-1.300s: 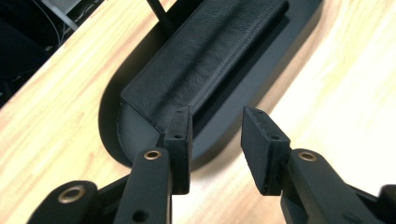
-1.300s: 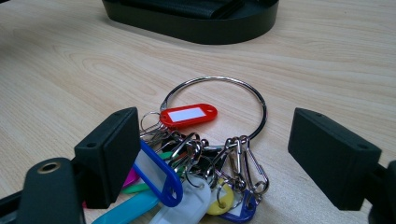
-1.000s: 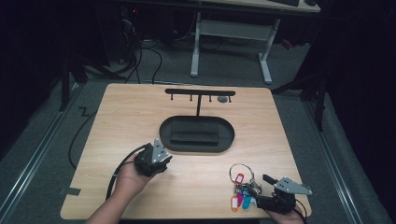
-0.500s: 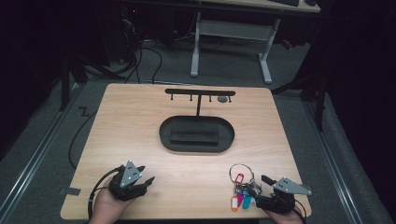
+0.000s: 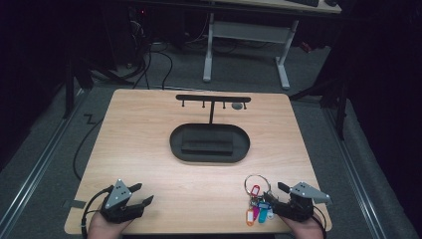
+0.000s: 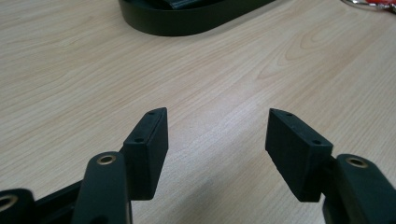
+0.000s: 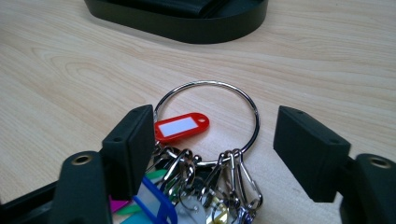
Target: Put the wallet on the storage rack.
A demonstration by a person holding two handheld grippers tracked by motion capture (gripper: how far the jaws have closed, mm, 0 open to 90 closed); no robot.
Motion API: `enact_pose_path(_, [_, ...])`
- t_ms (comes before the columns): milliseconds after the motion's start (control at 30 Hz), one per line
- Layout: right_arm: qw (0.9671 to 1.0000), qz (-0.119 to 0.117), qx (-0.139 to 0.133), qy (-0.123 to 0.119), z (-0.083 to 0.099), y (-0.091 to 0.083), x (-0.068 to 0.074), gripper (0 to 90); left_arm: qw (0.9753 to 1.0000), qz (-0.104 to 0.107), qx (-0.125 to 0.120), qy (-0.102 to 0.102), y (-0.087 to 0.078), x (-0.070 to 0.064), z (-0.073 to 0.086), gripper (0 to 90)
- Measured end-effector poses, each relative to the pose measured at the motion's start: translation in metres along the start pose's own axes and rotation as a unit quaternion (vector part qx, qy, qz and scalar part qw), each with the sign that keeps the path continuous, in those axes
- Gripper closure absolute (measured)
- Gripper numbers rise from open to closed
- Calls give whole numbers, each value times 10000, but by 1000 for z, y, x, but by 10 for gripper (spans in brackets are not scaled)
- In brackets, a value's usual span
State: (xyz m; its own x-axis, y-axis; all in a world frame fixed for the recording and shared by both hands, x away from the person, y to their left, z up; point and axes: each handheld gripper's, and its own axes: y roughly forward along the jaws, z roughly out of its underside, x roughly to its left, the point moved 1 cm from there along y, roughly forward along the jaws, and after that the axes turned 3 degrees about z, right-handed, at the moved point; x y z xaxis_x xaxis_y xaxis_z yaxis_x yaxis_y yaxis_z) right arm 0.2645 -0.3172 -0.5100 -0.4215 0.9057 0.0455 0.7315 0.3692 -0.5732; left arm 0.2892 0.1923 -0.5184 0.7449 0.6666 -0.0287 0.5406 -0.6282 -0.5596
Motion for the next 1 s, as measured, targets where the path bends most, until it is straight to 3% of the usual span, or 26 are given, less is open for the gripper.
enact_pose_path(133, [9986,70,494,-169,-13,6,0,356,9998,173,61,-2,6,-1,3,405])
enact_pose_path(300, [9903,83,1326,-401,-29,16,-7,418,9995,250,137,164,8,-6,3,410])
enact_pose_path(400, [9834,69,1704,-628,-37,22,-7,440,9991,266,133,294,7,-8,3,413])
enact_pose_path(567, [9698,33,2335,-703,-49,34,-5,460,9988,337,155,316,9,-9,4,417])
enact_pose_path(833, [9441,39,3202,-782,-67,56,-8,479,9977,333,262,530,11,-14,5,409])
enact_pose_path(967, [9359,120,3427,-812,-73,63,-10,502,9973,367,292,565,12,-15,5,407])
enact_pose_path(1000, [9356,107,3441,-783,-73,64,-10,502,9972,362,295,586,12,-15,5,406])
